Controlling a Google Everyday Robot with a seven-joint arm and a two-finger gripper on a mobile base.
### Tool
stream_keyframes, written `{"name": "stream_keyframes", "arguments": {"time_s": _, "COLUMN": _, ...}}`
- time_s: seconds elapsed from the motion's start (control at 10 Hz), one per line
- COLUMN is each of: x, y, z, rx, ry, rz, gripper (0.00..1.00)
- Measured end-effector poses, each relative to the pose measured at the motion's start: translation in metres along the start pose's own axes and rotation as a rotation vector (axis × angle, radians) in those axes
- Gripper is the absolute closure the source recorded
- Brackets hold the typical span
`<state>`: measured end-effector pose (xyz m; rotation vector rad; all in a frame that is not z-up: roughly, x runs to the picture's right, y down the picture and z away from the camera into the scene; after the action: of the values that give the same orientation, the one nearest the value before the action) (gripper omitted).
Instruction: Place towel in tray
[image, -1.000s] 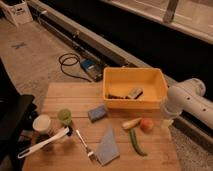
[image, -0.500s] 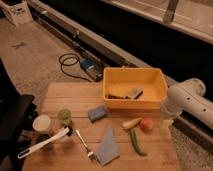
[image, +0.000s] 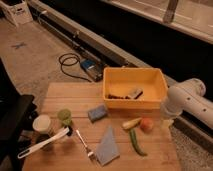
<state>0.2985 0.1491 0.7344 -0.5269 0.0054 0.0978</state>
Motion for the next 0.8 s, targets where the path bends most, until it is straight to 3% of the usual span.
{"name": "stream_keyframes", "arguments": {"time_s": 0.8, "x": -0.0014, "y": 0.0, "z": -0.0016, "rx": 0.003, "ry": 0.004, "rz": -0.015, "gripper": 0.26}}
